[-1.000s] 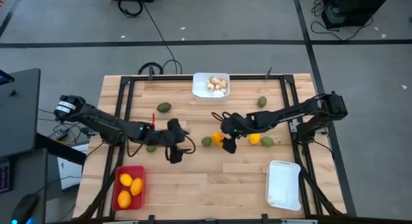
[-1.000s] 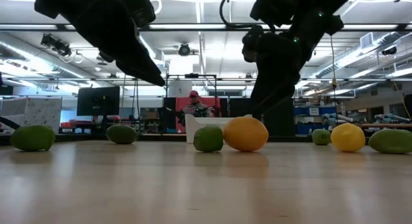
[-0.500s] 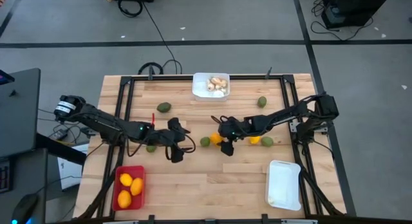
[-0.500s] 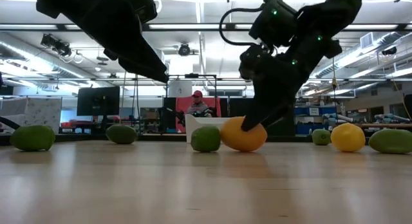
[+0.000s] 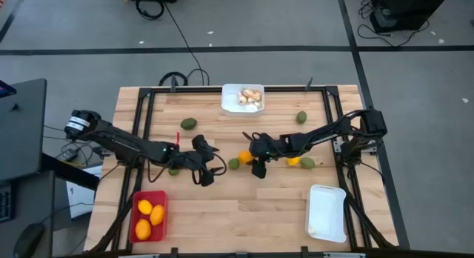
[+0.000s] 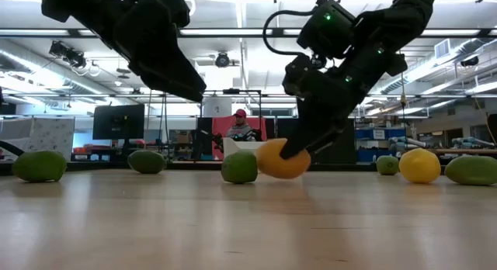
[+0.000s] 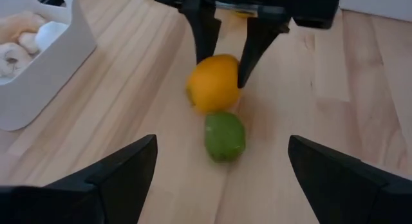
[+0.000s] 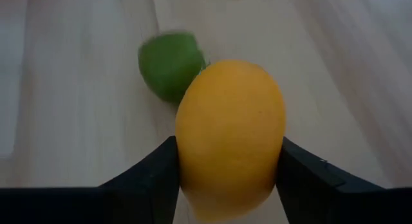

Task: Sort produce into baskets
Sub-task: Put the lemon into the red bin

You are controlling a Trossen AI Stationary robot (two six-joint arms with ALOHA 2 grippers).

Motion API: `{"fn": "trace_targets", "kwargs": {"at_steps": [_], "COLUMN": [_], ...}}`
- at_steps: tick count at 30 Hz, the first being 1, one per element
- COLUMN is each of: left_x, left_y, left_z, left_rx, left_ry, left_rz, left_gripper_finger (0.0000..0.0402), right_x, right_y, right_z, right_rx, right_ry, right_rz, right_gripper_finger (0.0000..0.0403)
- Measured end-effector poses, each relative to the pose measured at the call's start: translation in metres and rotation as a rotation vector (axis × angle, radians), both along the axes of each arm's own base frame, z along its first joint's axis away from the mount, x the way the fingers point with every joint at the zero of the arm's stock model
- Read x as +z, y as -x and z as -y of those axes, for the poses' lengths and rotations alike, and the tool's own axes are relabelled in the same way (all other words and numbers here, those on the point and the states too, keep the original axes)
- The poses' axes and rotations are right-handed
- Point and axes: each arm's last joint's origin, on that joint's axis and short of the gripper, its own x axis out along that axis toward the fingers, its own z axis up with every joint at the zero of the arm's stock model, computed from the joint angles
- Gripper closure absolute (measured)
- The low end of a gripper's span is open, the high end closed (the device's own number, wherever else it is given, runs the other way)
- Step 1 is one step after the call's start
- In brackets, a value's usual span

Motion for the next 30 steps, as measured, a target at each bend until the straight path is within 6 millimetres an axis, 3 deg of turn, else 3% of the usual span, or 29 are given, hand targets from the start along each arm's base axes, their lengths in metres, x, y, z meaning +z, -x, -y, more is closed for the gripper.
{"fn": "trace_targets", "kwargs": {"at_steps": [12,22,30], "left_x": [-0.027,-0.025,-0.025], "left_y": [-0.028,-0.036,-0.038], "left_z": [0.004,-0.001,-0.002], "left_rx": [-0.012,-0.037,-0.110], "left_ry": [-0.021,-0.023,0.040], "left_rz": [0.054,0.122,0.122], "left_gripper_finger": [0.0046,0.0047,0.0097], "right_x": [0.020,0.027,0.031], "right_y": [-0.011,-0.014,-0.016], "right_z": [-0.020,-0.036,-0.037], "right_rx": [0.104,0.185,0.204], "right_ry": [0.098,0.144,0.164], "right_rz": [0.202,0.285,0.333], "right_gripper_finger": [0.0171,0.0171,0.0171]}}
